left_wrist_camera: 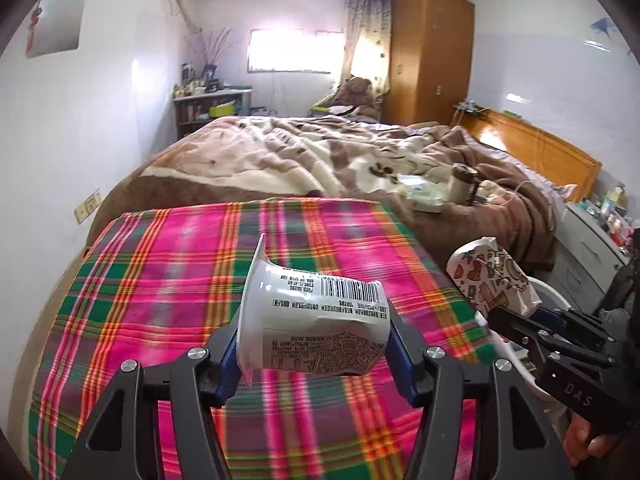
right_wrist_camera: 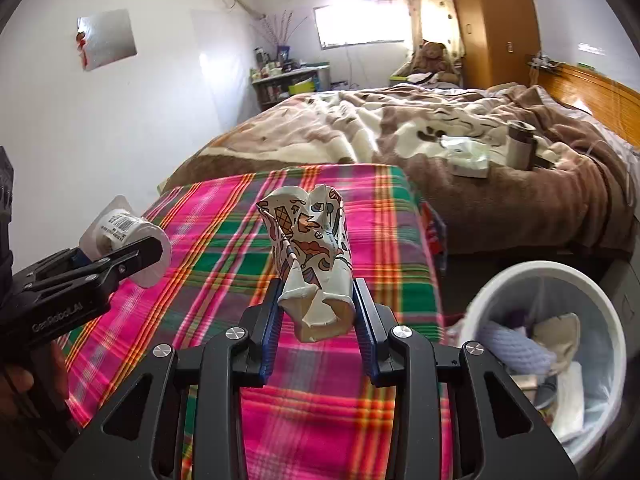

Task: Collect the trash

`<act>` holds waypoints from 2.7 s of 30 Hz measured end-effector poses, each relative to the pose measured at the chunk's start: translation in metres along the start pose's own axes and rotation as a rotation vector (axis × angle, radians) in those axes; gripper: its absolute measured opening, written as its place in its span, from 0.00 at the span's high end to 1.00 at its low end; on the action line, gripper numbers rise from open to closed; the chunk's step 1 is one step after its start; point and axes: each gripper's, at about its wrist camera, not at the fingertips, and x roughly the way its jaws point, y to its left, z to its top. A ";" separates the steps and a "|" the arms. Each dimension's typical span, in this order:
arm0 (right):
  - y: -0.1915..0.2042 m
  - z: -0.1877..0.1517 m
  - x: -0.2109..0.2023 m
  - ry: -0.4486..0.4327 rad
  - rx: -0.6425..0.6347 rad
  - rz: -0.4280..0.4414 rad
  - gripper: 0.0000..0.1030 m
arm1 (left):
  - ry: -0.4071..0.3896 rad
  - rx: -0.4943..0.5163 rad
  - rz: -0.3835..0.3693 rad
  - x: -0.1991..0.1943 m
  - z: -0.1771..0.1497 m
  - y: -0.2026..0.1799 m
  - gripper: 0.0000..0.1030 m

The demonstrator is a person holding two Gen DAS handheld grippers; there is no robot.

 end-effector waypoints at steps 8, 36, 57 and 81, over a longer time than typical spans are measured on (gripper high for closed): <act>-0.025 -0.007 -0.025 -0.041 0.023 -0.054 0.66 | -0.020 0.041 -0.057 -0.011 -0.004 -0.046 0.41; -0.135 -0.036 -0.069 -0.043 0.184 -0.294 0.65 | 0.019 0.174 -0.266 0.004 -0.022 -0.191 0.41; -0.186 -0.051 -0.053 0.088 0.223 -0.323 0.62 | 0.082 0.226 -0.311 0.035 -0.037 -0.253 0.39; -0.166 -0.052 -0.084 -0.015 0.226 -0.306 0.37 | 0.041 0.174 -0.285 0.002 -0.045 -0.227 0.30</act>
